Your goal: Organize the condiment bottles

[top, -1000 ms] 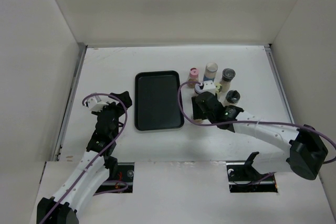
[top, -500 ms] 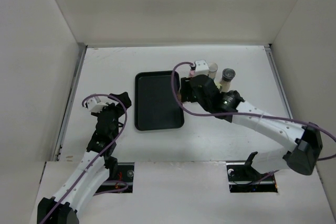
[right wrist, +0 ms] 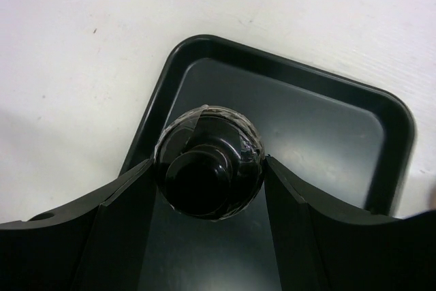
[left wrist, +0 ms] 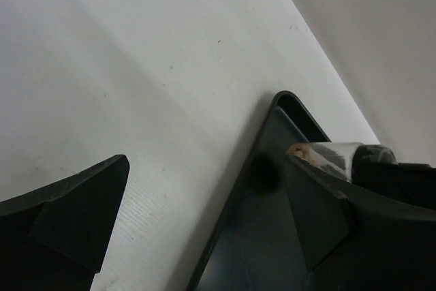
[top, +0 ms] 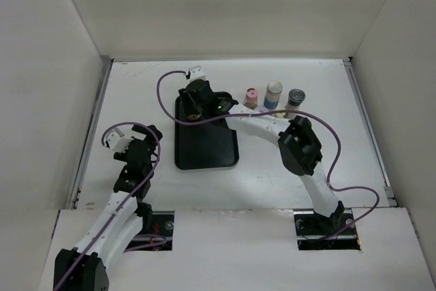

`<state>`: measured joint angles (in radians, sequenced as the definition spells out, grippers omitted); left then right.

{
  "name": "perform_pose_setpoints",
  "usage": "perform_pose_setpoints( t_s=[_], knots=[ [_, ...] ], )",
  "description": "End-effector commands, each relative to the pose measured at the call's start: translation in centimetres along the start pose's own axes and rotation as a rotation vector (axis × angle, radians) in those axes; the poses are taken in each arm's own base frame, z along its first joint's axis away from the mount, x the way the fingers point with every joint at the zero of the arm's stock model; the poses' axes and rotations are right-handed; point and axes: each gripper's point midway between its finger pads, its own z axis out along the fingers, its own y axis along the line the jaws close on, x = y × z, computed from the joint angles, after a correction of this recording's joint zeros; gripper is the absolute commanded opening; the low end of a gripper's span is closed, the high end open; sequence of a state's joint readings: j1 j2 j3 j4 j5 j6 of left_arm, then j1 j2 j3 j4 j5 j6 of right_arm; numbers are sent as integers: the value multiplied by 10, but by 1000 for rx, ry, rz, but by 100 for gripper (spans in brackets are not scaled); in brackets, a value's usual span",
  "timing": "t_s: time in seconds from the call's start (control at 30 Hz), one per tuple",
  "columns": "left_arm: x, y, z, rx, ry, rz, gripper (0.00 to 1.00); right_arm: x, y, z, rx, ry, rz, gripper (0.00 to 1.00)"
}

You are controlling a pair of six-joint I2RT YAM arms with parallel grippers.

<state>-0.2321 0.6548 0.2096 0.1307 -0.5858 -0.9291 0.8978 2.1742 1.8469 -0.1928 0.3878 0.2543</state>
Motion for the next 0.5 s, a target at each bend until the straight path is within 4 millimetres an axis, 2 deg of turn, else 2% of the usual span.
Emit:
perform_pose_setpoints(
  t_s=[0.0,0.17,0.27,0.37,0.47],
  knots=[
    [-7,-9,2,29,-18,-58,100,-63,20,2,-48,-172,32,58],
    [-4,-10,3,41,-14,-63,100,-47,28,29,-30,-165,-8,62],
    [-3,-9,4,39,-14,-63,100,-41,26,29,-4,-165,-4,77],
    [-2,-11,4,49,-8,-58,100,-59,25,9,-26,-203,35,84],
    [-2,-11,3,53,-5,-60,100,-90,18,-33,-60,-268,96,85]
  ],
)
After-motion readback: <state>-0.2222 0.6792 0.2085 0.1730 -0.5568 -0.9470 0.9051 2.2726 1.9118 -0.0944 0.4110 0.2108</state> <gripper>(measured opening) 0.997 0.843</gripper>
